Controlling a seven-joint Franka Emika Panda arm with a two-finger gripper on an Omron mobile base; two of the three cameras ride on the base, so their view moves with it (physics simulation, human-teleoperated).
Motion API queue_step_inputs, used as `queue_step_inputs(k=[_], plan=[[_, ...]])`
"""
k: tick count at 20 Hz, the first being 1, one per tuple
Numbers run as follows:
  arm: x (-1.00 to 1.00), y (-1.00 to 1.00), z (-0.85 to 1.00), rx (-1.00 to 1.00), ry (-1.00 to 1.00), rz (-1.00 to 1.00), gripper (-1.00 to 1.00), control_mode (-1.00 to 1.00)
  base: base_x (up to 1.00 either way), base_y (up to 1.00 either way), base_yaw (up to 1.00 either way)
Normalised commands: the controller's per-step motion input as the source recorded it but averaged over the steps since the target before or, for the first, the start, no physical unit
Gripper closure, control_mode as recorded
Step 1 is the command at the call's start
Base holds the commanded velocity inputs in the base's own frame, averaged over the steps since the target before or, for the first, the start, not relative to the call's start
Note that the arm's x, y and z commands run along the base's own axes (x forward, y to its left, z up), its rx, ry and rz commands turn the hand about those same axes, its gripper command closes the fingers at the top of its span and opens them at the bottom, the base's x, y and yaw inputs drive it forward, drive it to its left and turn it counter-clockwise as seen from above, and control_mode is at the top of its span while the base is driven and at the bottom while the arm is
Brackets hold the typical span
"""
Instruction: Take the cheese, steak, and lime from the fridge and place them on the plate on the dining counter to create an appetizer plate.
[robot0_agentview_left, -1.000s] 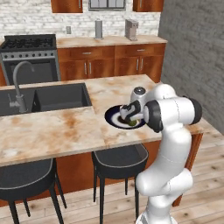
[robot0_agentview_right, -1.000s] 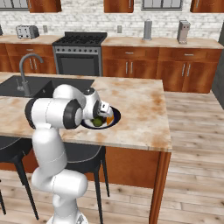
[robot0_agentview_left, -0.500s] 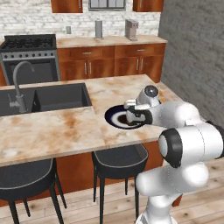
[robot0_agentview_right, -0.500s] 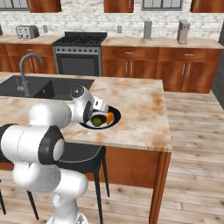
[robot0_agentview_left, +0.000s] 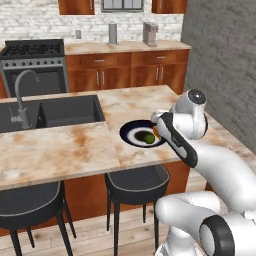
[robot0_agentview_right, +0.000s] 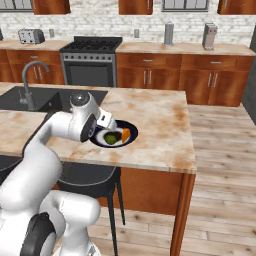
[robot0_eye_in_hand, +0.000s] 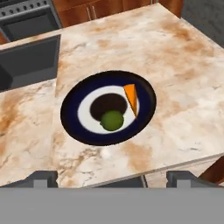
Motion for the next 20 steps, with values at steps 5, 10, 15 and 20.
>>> queue_step_inputs(k=[5,10,15,20], plan=[[-0.71,0.02,0.94,0.01,0.45,0.00,-1.00,-1.00,0.00,0.00,0.00],[-0.45,0.04,0.07,-0.01,0.42,0.00,-1.00,-1.00,0.00,0.00,0.00],[-0.60,0.00,-0.22,-0.01,-0.03,0.00,-1.00,1.00,-0.20,0.00,0.00],[0.00,0.00,0.00,0.00,0.00,0.00,-1.00,1.00,-1.00,0.12,0.26]])
